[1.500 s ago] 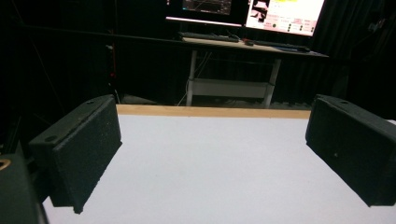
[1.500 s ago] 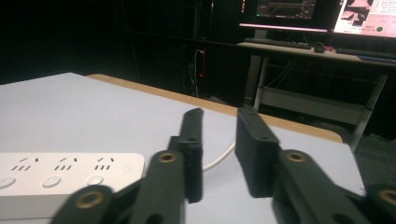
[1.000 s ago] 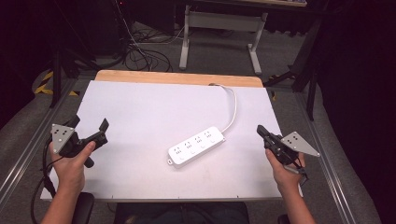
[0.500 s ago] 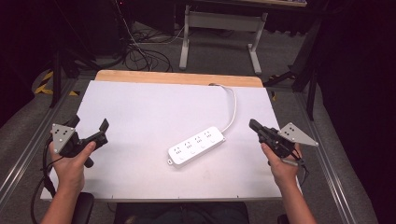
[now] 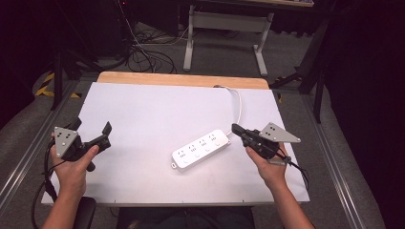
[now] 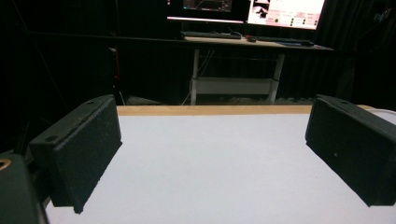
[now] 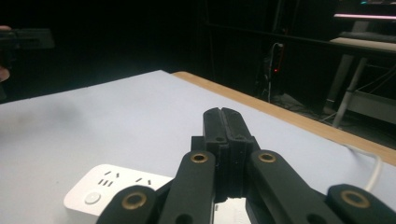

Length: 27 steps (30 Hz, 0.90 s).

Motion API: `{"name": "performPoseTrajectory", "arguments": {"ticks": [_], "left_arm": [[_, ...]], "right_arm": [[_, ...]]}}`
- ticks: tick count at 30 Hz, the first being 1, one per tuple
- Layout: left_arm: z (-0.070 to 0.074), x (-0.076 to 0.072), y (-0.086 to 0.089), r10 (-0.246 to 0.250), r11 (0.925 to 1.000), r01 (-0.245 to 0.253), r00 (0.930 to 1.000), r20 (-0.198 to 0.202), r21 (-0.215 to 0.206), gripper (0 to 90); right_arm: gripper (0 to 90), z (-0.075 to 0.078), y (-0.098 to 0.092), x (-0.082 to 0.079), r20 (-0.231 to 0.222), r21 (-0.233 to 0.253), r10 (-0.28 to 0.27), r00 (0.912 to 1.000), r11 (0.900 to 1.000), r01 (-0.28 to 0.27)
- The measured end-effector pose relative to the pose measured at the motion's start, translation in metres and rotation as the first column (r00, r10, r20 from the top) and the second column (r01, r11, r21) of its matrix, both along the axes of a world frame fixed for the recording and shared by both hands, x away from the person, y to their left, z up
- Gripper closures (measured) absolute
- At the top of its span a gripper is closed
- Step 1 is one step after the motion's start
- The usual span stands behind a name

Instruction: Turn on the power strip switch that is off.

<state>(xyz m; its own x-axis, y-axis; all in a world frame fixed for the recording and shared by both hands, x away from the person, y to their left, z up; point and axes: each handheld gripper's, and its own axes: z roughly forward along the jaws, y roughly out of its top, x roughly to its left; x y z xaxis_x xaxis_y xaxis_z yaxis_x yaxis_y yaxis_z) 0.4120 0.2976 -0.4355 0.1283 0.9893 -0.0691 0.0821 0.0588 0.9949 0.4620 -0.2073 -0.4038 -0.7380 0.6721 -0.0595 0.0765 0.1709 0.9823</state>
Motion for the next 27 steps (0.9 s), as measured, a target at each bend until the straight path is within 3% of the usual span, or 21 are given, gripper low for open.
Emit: {"name": "performPoseTrajectory", "arguments": {"ticks": [9,18,27], "left_arm": [[0.000,-0.001,0.001,0.003,1.0000,-0.003,1.0000,-0.003,0.000,3.9],[0.000,-0.001,0.001,0.003,1.0000,-0.003,1.0000,-0.004,0.000,4.1],[0.000,-0.001,0.002,0.005,1.0000,-0.005,1.0000,-0.005,-0.001,4.2]], "right_arm": [[90.0,-0.008,0.031,0.003,-0.043,-0.073,0.067,0.9968,0.995,-0.070],[90.0,-0.017,0.056,0.005,-0.092,-0.154,0.110,0.9896,0.980,-0.124],[90.0,-0.028,0.073,0.011,-0.204,-0.209,0.109,0.9729,0.966,-0.152]]}}
